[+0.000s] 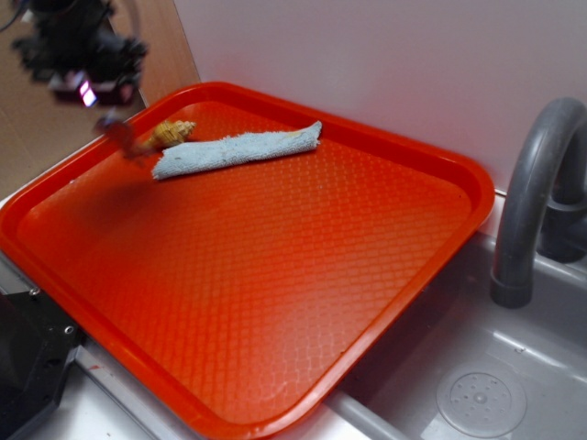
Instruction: Grab the silver keys.
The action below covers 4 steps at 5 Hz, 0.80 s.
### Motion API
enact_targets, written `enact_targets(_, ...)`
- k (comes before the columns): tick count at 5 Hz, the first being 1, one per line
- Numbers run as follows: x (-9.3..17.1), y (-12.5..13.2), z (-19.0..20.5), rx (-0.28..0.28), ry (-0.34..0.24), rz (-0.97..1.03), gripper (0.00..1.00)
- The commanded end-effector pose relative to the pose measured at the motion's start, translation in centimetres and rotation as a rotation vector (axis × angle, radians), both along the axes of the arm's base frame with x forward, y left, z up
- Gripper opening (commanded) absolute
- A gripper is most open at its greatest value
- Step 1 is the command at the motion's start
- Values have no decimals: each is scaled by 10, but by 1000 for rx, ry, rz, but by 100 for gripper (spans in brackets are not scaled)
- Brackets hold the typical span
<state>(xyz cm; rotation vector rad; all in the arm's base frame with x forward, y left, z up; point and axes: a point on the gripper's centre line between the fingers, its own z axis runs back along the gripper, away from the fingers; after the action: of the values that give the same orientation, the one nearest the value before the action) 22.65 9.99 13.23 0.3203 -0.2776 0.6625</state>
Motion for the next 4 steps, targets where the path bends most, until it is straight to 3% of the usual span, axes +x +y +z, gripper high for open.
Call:
enact_targets(1,4,-77,76,-13,-67,-463,0)
enact_targets(2,-4,-96,70,-228,-101,-635,0)
enact_targets(4,-3,-114,62,-244,-56,-637,0)
